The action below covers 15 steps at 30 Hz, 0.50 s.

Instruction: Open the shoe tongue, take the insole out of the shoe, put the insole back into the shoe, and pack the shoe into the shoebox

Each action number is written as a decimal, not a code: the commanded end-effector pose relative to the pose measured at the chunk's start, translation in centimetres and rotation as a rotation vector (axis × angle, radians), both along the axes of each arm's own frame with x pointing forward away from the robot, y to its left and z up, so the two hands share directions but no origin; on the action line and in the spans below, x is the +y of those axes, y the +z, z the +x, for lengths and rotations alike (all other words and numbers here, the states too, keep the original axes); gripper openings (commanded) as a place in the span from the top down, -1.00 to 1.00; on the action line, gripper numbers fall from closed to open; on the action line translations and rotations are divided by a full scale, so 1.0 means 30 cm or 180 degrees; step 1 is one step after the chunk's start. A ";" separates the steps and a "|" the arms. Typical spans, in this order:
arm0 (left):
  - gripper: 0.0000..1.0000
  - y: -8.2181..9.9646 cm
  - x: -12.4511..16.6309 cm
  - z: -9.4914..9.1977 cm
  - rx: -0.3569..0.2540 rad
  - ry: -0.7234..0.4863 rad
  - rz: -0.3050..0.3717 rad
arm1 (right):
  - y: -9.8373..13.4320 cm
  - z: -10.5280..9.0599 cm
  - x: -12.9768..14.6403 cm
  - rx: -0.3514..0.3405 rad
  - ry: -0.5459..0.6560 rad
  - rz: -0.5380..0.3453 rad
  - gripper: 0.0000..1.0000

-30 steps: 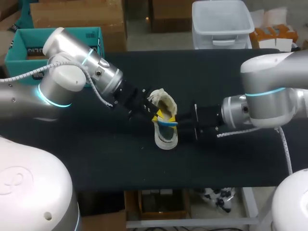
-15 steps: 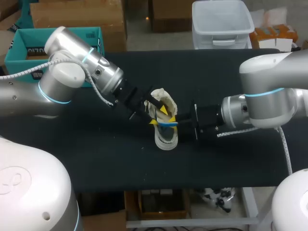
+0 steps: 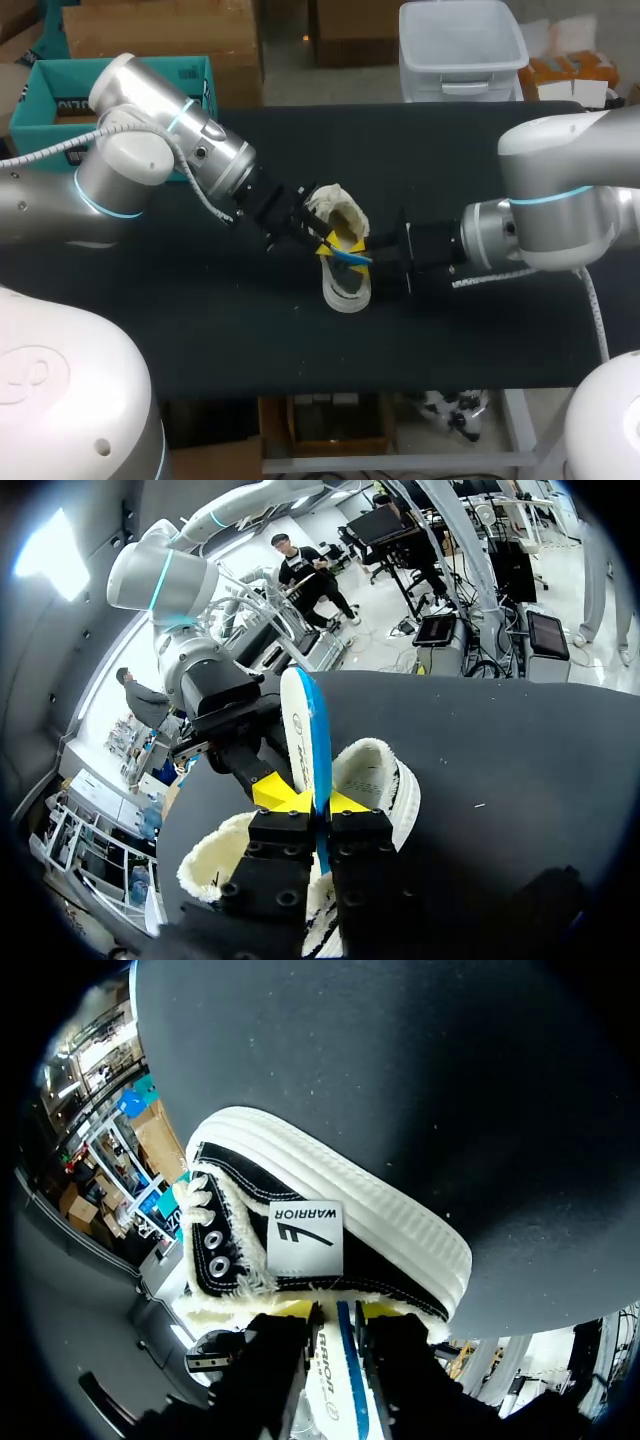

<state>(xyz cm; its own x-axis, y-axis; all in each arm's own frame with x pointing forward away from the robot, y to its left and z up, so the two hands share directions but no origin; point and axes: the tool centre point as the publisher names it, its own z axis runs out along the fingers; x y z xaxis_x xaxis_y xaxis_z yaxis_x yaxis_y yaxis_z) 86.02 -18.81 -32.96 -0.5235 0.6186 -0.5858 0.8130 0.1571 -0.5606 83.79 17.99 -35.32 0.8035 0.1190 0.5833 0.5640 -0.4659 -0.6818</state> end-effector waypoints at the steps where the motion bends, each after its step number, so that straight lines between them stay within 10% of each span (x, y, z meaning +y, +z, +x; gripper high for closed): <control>1: 1.00 -0.011 -0.004 0.013 0.0003 0.0042 0.0022 | 0.055 -0.051 -0.002 0.0024 -0.0080 -0.0150 -1.00; 3: 1.00 -0.015 -0.001 0.021 0.0011 0.0069 0.0025 | 0.064 -0.059 -0.002 0.0035 -0.0096 -0.0184 -0.77; 8: 1.00 -0.021 -0.001 0.031 0.0024 0.0100 0.0033 | 0.072 -0.061 -0.004 0.0011 -0.0112 -0.0221 1.00; 15: 1.00 -0.039 -0.002 0.047 0.0043 0.0131 0.0068 | 0.034 -0.016 -0.002 0.0011 -0.0050 -0.0190 1.00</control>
